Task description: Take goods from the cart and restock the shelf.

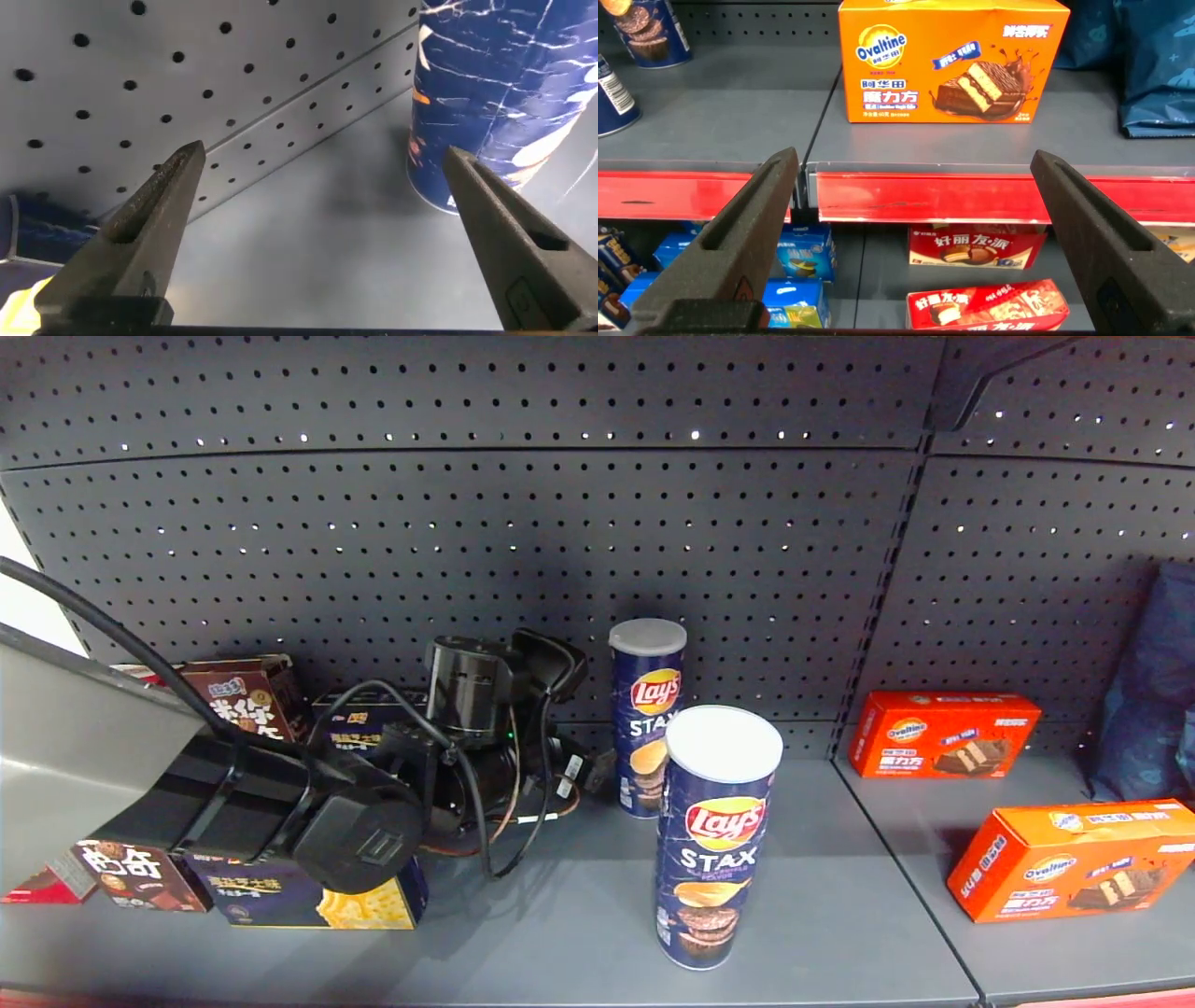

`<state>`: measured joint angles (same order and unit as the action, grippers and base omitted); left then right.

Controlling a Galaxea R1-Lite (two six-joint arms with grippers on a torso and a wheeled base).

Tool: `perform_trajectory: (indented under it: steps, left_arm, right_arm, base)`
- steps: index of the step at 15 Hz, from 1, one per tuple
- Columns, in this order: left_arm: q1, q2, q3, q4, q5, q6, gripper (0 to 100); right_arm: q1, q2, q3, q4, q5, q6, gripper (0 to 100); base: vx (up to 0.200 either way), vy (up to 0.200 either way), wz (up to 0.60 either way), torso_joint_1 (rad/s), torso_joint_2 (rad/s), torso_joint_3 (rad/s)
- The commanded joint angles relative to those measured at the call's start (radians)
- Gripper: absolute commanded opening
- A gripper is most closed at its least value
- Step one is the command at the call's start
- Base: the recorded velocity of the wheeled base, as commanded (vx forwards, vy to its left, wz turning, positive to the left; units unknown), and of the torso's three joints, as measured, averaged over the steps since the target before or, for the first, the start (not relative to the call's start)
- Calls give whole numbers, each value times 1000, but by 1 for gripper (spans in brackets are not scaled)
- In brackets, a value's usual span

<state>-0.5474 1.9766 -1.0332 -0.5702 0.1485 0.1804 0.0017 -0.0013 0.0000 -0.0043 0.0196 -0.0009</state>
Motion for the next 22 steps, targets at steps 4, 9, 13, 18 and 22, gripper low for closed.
perform_trajectory:
  steps: [4, 9, 13, 18, 22]
  left_arm:
    - [-5, 31, -15, 0, 0, -1, 100]
    - [-5, 28, -11, -3, 0, -2, 100]
    - [1, -15, 7, -3, 0, -9, 100]
    - [4, -165, 94, -2, 3, -9, 100]
    - [4, -360, 219, 0, 31, -4, 100]
  right_arm:
    - [1, 1, 0, 0, 0, -1, 100]
    - [0, 1, 0, 0, 0, -1, 100]
    - [1, 1, 0, 0, 0, -1, 100]
    - [1, 1, 0, 0, 0, -1, 100]
    - [0, 1, 0, 0, 0, -1, 100]
  base:
    - [0, 0, 0, 0, 0, 0]
    - [0, 0, 0, 0, 0, 0]
    - [0, 0, 0, 0, 0, 0]
    - [0, 0, 0, 0, 0, 0]
    - [0, 0, 0, 0, 0, 0]
